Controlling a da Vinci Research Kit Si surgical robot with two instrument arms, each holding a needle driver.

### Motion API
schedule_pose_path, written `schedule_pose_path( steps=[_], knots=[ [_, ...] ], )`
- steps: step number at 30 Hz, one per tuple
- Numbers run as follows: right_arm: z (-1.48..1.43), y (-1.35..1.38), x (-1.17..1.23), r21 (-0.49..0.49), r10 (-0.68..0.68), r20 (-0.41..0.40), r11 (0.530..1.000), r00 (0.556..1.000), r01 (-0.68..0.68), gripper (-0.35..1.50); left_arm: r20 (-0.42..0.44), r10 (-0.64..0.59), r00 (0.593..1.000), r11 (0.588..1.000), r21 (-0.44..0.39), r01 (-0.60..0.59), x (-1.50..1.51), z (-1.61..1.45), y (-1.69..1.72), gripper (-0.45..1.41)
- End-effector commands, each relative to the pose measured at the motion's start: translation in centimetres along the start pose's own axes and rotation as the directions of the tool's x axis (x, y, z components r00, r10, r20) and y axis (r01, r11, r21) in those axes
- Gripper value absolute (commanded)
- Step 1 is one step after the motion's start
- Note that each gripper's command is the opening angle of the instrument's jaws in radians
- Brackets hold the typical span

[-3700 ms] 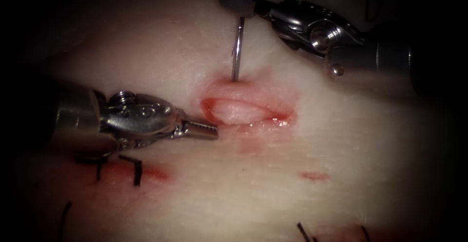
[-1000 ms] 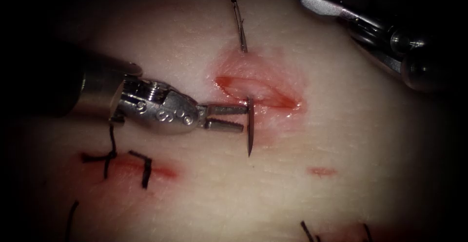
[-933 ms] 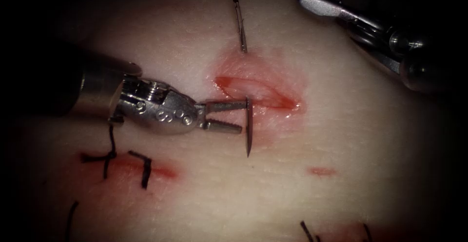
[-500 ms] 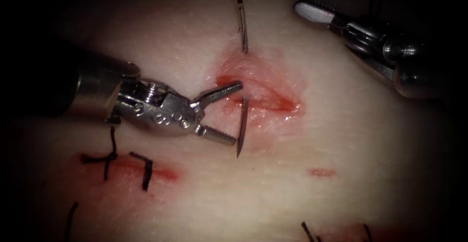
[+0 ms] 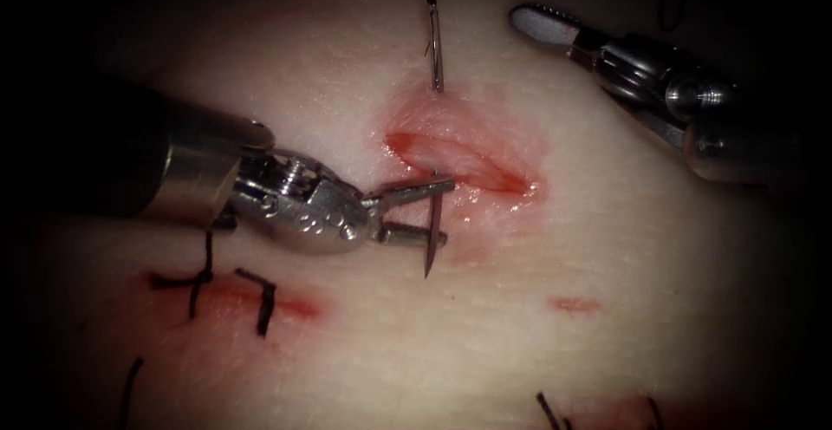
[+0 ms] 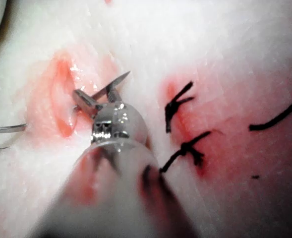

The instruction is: Wound Closure

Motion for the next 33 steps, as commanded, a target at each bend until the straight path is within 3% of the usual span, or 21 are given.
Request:
schedule_pose_path(
  steps=[1,3,12,18,22,23,26,30,33],
  knots=[
    [0.11,-0.02,-0.01,0.005,0.002,-0.001,1.0,1.0,-0.002,-0.02,-0.003,-0.002,1.0,1.0,0.005,0.002,-0.01,0.07,0.02,0.05],
    [0.12,-0.02,-0.02,0.005,0.002,-0.001,1.0,1.0,-0.002,-0.04,-0.007,-0.002,1.0,1.0,0.009,0.002,-0.01,0.07,0.02,-0.45],
    [0.11,-0.02,-0.02,0.005,0.014,-0.001,1.0,1.0,-0.014,-0.13,-0.056,-0.062,0.997,0.998,-0.018,0.061,0.01,-0.06,-0.06,-0.45],
    [0.11,-0.02,-0.02,0.005,0.019,-0.001,1.0,1.0,-0.019,-0.19,-0.112,-0.182,0.977,0.982,-0.067,0.175,0.11,-0.19,-0.15,-0.45],
    [0.1,-0.03,-0.03,0.018,0.031,0.008,0.999,0.999,-0.031,-0.28,-0.199,-0.323,0.925,0.942,-0.16,0.295,0.27,-0.26,-0.19,-0.45],
    [0.1,-0.03,-0.04,0.022,0.037,0.019,0.999,0.999,-0.037,-0.28,-0.224,-0.395,0.891,0.912,-0.213,0.35,0.37,-0.29,-0.21,-0.45],
    [0.09,-0.04,-0.05,0.048,0.066,0.047,0.997,0.997,-0.068,-0.26,-0.266,-0.478,0.837,0.87,-0.272,0.411,0.52,-0.34,-0.24,-0.45],
    [0.09,-0.05,-0.06,0.056,0.082,0.081,0.995,0.993,-0.087,0.08,-0.291,-0.575,0.764,0.808,-0.348,0.476,0.68,-0.4,-0.29,-0.45],
    [0.08,-0.07,-0.07,0.057,0.081,0.108,0.995,0.991,-0.087,0.09,-0.279,-0.642,0.714,0.755,-0.394,0.524,0.77,-0.46,-0.31,-0.45]
  ],
)
